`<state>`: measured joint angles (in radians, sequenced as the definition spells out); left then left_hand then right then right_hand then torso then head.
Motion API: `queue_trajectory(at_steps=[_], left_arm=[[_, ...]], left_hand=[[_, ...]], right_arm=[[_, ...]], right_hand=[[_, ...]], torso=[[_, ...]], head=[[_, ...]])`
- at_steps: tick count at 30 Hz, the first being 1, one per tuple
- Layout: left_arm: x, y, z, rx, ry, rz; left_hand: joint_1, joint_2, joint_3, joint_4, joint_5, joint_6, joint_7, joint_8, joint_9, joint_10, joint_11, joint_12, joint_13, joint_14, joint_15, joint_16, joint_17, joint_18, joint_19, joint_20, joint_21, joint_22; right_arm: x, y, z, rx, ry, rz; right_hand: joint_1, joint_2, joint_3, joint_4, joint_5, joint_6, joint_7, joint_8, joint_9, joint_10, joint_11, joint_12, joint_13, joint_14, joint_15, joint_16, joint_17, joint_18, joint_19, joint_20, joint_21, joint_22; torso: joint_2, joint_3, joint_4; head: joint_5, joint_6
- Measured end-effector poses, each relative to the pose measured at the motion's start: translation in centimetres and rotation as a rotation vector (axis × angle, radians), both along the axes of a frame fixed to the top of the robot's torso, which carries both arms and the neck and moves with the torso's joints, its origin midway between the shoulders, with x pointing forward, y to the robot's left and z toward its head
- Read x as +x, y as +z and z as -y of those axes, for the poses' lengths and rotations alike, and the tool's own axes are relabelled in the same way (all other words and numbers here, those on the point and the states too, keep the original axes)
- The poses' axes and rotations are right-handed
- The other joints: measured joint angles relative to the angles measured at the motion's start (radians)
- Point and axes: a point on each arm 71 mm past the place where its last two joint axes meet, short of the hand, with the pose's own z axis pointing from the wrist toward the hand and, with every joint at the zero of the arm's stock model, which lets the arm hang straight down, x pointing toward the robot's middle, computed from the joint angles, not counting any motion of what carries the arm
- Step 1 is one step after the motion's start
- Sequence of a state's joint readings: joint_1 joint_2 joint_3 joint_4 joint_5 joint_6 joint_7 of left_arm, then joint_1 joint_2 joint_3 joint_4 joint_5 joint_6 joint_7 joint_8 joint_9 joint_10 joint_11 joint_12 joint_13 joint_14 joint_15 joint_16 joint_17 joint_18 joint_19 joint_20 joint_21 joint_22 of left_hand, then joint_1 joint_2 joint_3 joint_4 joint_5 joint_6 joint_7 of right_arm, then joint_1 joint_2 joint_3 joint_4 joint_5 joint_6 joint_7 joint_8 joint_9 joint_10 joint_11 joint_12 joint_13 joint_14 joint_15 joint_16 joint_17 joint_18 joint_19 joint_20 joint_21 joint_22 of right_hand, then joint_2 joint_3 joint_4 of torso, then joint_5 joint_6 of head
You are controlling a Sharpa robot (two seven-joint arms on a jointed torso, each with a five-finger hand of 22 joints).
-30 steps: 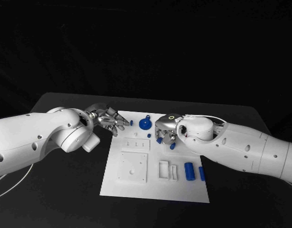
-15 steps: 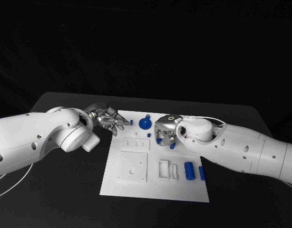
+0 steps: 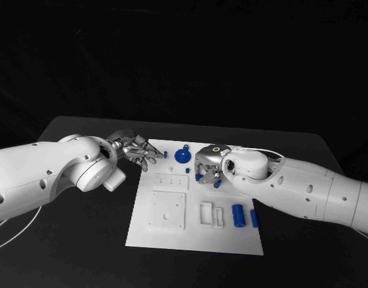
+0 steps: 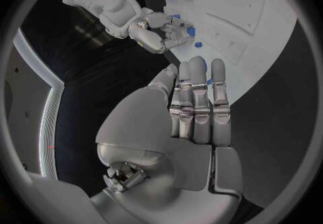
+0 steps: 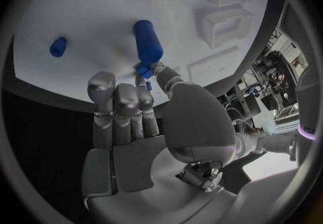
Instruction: Assemble the parts on the task board
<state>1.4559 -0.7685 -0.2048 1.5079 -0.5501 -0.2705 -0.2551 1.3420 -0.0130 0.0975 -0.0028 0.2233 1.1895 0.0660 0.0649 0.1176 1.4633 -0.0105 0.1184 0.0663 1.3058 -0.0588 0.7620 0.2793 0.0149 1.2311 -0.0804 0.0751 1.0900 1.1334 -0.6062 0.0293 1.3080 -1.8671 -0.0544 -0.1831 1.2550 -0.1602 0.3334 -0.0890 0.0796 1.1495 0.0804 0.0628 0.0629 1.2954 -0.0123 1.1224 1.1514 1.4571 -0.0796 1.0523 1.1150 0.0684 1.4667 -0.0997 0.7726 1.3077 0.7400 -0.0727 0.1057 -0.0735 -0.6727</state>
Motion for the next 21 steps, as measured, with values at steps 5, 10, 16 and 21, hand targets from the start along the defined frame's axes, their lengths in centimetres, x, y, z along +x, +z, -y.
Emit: queue_trajectory(at_steps=[5,10,16,21], left_arm=[[0.0,-0.01,-0.03,0.0,0.001,0.0],[0.0,-0.01,-0.12,0.0,0.002,-0.001],[-0.01,-0.02,-0.22,0.0,0.004,-0.001],[-0.01,-0.03,-0.25,0.001,0.005,-0.001]], left_hand=[[0.0,0.0,0.0,0.0,0.0,0.0,0.0,0.0,0.0,0.0,0.0,0.0,0.0,0.0,0.0,0.0,0.0,0.0,0.0,0.0,0.0,0.0],[0.0,0.0,0.0,0.0,0.0,-0.003,0.003,0.0,0.0,0.0,0.0,0.0,0.0,0.0,0.0,0.0,0.0,0.0,0.0,0.0,0.0,0.0],[0.0,0.0,0.0,0.0,0.0,-0.004,0.004,0.0,0.0,0.0,0.0,0.0,0.0,0.0,0.0,0.0,0.0,0.0,0.0,0.0,0.0,-0.001],[0.0,0.0,0.0,0.0,0.0,-0.004,0.004,0.0,0.0,0.0,0.0,0.0,0.0,0.0,0.0,0.0,0.001,0.0,0.0,0.0,0.0,-0.001]], right_arm=[[-0.08,-0.06,0.18,0.005,-0.004,0.0],[-0.15,-0.1,0.26,0.008,-0.007,-0.001],[-0.17,-0.15,0.29,0.013,-0.009,-0.003],[-0.16,-0.2,0.27,0.019,-0.012,-0.007]], right_hand=[[0.005,-0.005,-0.024,0.008,0.01,-0.009,0.002,0.0,0.0,-0.004,0.004,0.0,-0.004,-0.001,0.001,0.0,0.0,0.0,0.0,0.0,-0.005,0.0],[0.005,-0.005,-0.051,0.015,0.029,-0.018,0.004,0.0,0.0,-0.007,0.007,-0.005,-0.008,-0.001,0.001,0.0,-0.001,0.0,0.0,0.0,-0.009,0.0],[0.005,-0.005,-0.058,0.022,0.051,-0.028,0.007,0.0,0.0,-0.007,0.007,-0.005,-0.008,-0.001,0.001,0.0,-0.001,0.0,0.0,0.0,-0.009,0.0],[0.005,-0.005,-0.05,0.021,0.16,-0.028,0.007,0.0,0.0,-0.01,0.005,-0.009,-0.009,-0.001,0.001,0.0,-0.001,0.0,0.0,0.0,-0.009,0.0]], torso=[[0.0,0.0004,-0.0002],[0.0,0.001,0.0004],[0.0,0.0016,0.0006],[0.0,0.0016,0.0014]], head=[[-0.002,-0.001],[-0.004,-0.003],[-0.006,-0.005],[-0.007,-0.005]])
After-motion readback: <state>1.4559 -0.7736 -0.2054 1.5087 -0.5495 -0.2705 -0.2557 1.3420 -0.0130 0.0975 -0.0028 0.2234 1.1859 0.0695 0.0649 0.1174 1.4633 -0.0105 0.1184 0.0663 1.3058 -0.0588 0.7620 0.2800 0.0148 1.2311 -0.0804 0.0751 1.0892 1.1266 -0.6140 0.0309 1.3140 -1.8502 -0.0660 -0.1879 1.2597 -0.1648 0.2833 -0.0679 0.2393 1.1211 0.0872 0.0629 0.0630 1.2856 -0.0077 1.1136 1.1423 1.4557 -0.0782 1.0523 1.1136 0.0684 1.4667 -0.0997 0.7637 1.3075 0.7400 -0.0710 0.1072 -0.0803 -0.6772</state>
